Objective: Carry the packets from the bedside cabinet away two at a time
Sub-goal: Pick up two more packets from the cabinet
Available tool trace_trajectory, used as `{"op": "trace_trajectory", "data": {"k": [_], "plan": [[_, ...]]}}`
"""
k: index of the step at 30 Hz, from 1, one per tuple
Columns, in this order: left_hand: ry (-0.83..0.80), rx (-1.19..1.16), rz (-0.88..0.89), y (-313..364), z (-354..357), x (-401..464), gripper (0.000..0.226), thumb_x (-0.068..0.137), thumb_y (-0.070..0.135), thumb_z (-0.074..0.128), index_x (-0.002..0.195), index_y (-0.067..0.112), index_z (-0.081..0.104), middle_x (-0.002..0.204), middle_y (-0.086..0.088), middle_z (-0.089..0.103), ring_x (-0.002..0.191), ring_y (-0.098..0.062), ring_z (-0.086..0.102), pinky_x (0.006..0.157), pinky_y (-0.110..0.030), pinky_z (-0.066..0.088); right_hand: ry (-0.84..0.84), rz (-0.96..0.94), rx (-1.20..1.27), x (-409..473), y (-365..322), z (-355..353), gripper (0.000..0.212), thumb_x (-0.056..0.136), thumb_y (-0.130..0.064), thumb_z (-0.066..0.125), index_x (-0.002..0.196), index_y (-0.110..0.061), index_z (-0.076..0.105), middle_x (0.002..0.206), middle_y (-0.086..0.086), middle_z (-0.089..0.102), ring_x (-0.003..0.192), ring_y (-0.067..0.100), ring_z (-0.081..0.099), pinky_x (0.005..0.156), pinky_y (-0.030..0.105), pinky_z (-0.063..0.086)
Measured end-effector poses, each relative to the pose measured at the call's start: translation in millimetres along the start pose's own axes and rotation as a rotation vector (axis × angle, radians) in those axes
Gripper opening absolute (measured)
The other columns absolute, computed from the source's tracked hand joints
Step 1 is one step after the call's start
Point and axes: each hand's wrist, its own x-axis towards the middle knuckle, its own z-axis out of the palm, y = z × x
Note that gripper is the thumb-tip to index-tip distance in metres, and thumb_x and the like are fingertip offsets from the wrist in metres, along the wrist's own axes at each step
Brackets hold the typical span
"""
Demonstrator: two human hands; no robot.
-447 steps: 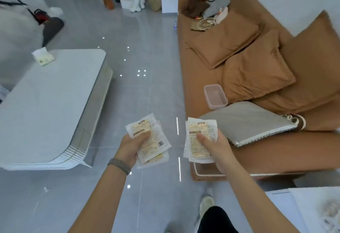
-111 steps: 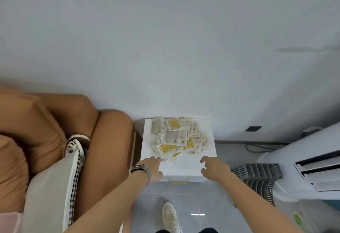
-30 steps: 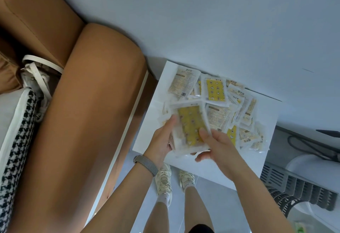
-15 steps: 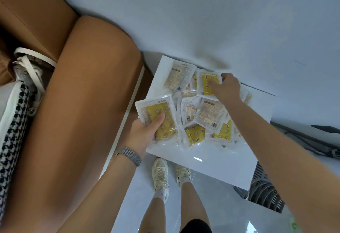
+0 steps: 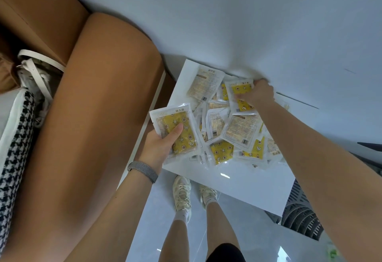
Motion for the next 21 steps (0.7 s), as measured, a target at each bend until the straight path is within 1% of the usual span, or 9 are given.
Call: {"op": "trace_trajectory", "data": {"k": [4,6,8,10,13,16,18,20,21], "plan": [[-0.025,-0.004,0.008,3,10,0,0.014,0.088,0.011,0.065,0.099,0.019,0.068,0.087,0.007,0.077,0.081,-0.009,0.073,0.061,-0.022,0.057,-0.021,-0.071,0.002,-5,1,-13,0.043,0.066,-0.041,0.087,0.085,-0.014,0.059,0.089,0.003,0.061,0.086,0.016,0.058,0.06,0.02,0.04],[-0.032,-0.006,0.012,4,13,0,0.014,0.089,0.01,0.065,0.097,0.021,0.067,0.086,0.007,0.077,0.08,-0.009,0.073,0.061,-0.023,0.058,0.045,-0.102,0.073,-14,4,-15,0.043,0.067,-0.035,0.088,0.082,-0.014,0.053,0.089,0.002,0.057,0.081,0.014,0.055,0.061,0.023,0.04],[-0.036,-0.005,0.014,4,15,0,0.015,0.088,0.01,0.066,0.097,0.022,0.066,0.086,0.007,0.076,0.08,-0.009,0.073,0.061,-0.023,0.058,0.092,-0.132,0.16,-23,12,-17,0.033,0.072,-0.029,0.084,0.086,-0.013,0.059,0.086,0.002,0.059,0.074,0.014,0.054,0.061,0.023,0.041],[-0.04,0.004,0.019,3,17,1,0.016,0.087,0.01,0.067,0.097,0.022,0.066,0.087,0.007,0.076,0.081,-0.008,0.073,0.063,-0.023,0.058,0.111,-0.102,0.309,-34,24,-19,0.023,0.075,-0.027,0.08,0.085,-0.011,0.068,0.079,0.003,0.063,0.068,0.015,0.056,0.062,0.026,0.043],[-0.034,0.006,0.021,1,17,1,0.016,0.087,0.01,0.067,0.098,0.022,0.066,0.088,0.007,0.076,0.082,-0.008,0.073,0.064,-0.023,0.058,0.171,-0.049,0.553,-59,41,-27,0.019,0.077,-0.026,0.078,0.08,-0.015,0.063,0.07,-0.003,0.059,0.065,0.015,0.054,0.062,0.028,0.044],[-0.035,0.019,0.013,-3,19,1,0.015,0.087,0.012,0.067,0.099,0.021,0.067,0.089,0.007,0.076,0.083,-0.009,0.073,0.063,-0.022,0.057,0.233,-0.028,0.858,-86,54,-40,0.018,0.081,-0.022,0.077,0.093,-0.021,0.063,0.084,-0.002,0.068,0.074,0.015,0.066,0.07,0.029,0.055],[-0.037,0.015,0.005,-6,20,-1,0.014,0.088,0.013,0.066,0.1,0.02,0.068,0.087,0.009,0.076,0.08,-0.007,0.073,0.061,-0.021,0.056,0.213,0.038,1.087,-106,58,-45,0.017,0.086,-0.022,0.073,0.1,-0.016,0.067,0.093,0.0,0.073,0.082,0.014,0.071,0.072,0.027,0.058],[-0.035,0.019,-0.013,-9,22,-2,0.012,0.088,0.014,0.066,0.099,0.019,0.068,0.085,0.009,0.076,0.078,-0.006,0.073,0.06,-0.02,0.056,0.158,0.145,1.251,-117,65,-33,0.01,0.086,-0.024,0.073,0.089,-0.016,0.069,0.087,-0.003,0.074,0.081,0.014,0.071,0.073,0.03,0.059],[-0.034,0.025,-0.019,-11,23,-2,0.012,0.088,0.015,0.067,0.098,0.02,0.068,0.085,0.009,0.076,0.078,-0.007,0.073,0.06,-0.021,0.057,0.146,0.2,1.225,-121,65,-20,0.015,0.083,-0.029,0.075,0.082,-0.015,0.068,0.082,-0.003,0.073,0.078,0.016,0.069,0.073,0.032,0.057]]}}
